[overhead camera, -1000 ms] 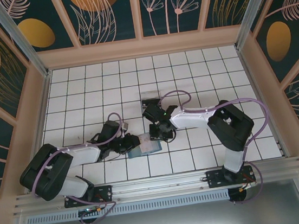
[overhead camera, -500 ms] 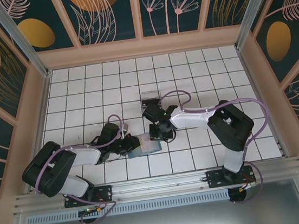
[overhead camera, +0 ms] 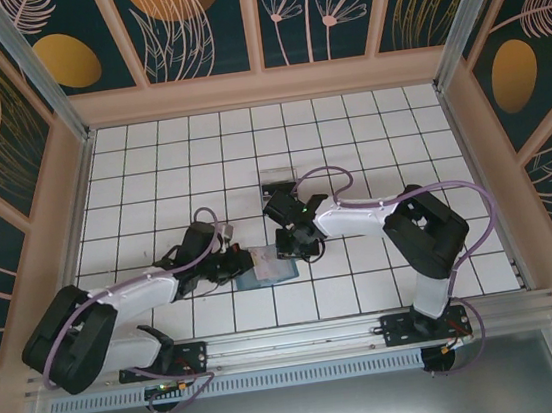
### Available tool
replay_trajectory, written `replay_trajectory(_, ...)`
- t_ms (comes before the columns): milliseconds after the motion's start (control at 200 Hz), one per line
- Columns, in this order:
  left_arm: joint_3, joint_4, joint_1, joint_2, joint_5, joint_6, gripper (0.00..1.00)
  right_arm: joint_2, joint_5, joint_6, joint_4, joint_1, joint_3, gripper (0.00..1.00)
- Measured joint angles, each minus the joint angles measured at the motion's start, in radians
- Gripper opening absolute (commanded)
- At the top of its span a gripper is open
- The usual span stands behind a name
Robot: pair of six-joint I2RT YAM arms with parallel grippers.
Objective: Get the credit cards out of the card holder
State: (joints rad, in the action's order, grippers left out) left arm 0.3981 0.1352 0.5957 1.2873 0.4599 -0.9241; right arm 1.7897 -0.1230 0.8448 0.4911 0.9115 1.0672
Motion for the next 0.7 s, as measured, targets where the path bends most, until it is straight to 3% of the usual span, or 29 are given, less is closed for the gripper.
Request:
replay_trajectory(345, 0.121, -0.28, 0.0, -0.105, -0.113, 0.099, 0.03, -0.001, 0.0, 0.0, 0.0, 0.0, 0.0, 0.27)
replay_trajectory(701, 0.25, -0.404, 0.0, -0.09, -0.18, 0.198, 0.0, -0.003, 0.004, -0.001, 0.014, 0.0, 0.006, 0.33)
